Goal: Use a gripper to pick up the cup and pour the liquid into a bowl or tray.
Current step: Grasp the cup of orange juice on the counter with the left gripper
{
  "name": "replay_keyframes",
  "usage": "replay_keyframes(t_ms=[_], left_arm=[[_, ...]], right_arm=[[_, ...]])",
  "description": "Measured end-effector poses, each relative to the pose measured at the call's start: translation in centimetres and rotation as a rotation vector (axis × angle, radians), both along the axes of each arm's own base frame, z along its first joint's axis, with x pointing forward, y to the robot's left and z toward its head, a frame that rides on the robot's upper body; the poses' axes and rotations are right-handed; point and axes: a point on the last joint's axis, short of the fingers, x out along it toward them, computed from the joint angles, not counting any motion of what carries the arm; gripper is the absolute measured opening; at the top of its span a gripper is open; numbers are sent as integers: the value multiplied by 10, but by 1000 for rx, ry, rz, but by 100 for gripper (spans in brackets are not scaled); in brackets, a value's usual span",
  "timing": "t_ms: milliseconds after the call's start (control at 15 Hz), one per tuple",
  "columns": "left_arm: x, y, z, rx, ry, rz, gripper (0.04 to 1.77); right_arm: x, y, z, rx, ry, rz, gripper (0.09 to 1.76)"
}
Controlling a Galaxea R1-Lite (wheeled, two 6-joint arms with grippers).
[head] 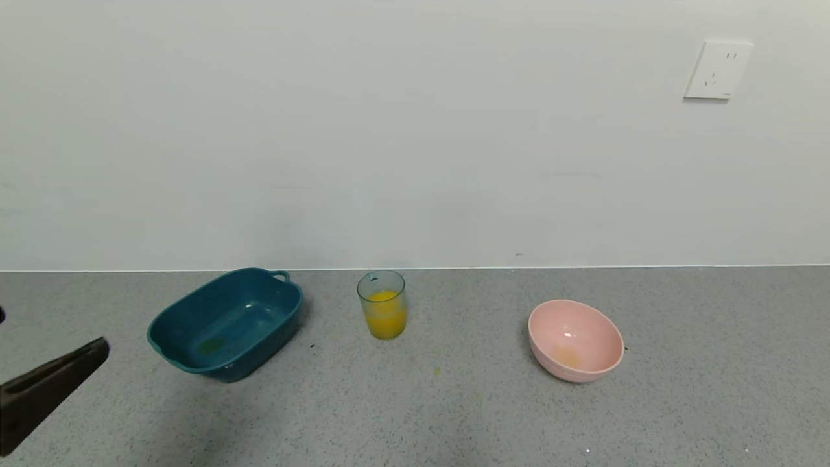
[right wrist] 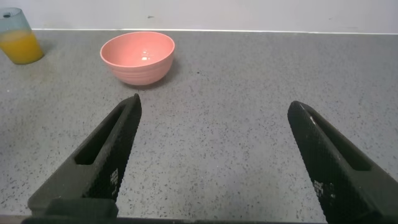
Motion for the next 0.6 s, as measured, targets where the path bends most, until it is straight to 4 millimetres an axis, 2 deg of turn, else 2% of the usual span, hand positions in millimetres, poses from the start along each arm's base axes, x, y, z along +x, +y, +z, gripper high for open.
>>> replay_keyframes(t_ms=[333, 600], left_arm=[[64, -7, 12, -13, 111, -146, 172], [104, -18, 0, -12, 151, -201, 172]], right_arm=[[0, 0, 0, 0, 0, 0, 171], [0, 0, 0, 0, 0, 0, 171]])
